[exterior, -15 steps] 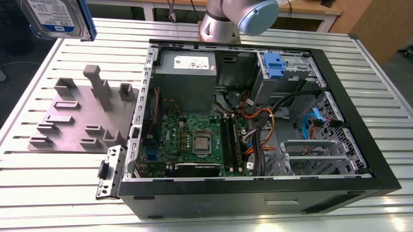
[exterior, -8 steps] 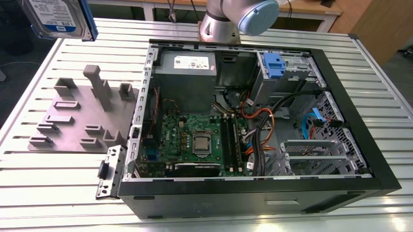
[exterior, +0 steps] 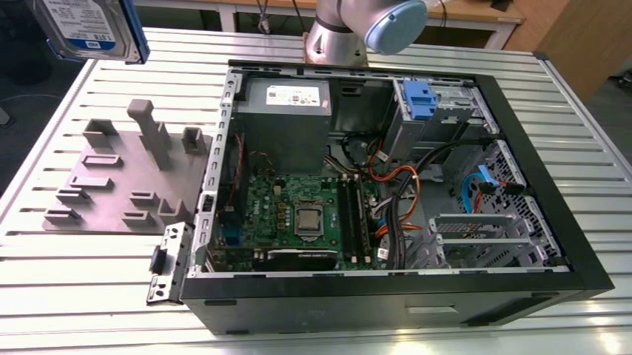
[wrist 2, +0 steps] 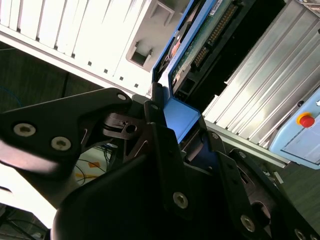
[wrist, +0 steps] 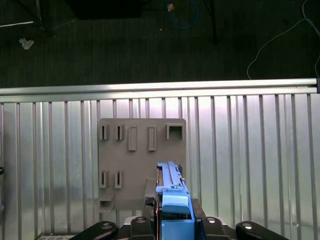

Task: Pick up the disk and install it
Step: 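Pick up the disk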

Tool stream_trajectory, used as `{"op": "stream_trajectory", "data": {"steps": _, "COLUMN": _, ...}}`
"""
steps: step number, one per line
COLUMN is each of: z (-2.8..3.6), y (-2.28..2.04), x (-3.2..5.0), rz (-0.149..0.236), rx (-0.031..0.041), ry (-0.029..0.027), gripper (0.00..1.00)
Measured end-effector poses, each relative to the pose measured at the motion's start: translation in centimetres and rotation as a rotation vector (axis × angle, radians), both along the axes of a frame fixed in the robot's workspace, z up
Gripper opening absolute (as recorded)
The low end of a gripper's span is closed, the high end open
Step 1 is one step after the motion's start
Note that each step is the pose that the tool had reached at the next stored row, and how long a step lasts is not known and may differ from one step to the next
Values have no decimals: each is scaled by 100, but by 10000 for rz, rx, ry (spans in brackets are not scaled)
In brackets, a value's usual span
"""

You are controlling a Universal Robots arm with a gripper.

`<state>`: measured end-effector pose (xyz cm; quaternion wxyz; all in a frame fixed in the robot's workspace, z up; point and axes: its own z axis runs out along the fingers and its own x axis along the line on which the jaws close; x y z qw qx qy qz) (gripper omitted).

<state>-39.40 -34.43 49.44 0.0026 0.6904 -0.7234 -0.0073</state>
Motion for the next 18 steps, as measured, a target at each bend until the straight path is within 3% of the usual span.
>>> {"op": "stream_trajectory", "data": {"steps": 6, "z": 0, "y": -37, "x": 0, "rz": -1, "rx": -1, "ry": 0, "gripper": 36}}
{"op": "stream_trajectory", "data": {"steps": 18, "z": 0, "y": -41, "x": 15, "rz": 0, "rx": -2, "ry": 0, "gripper": 36}}
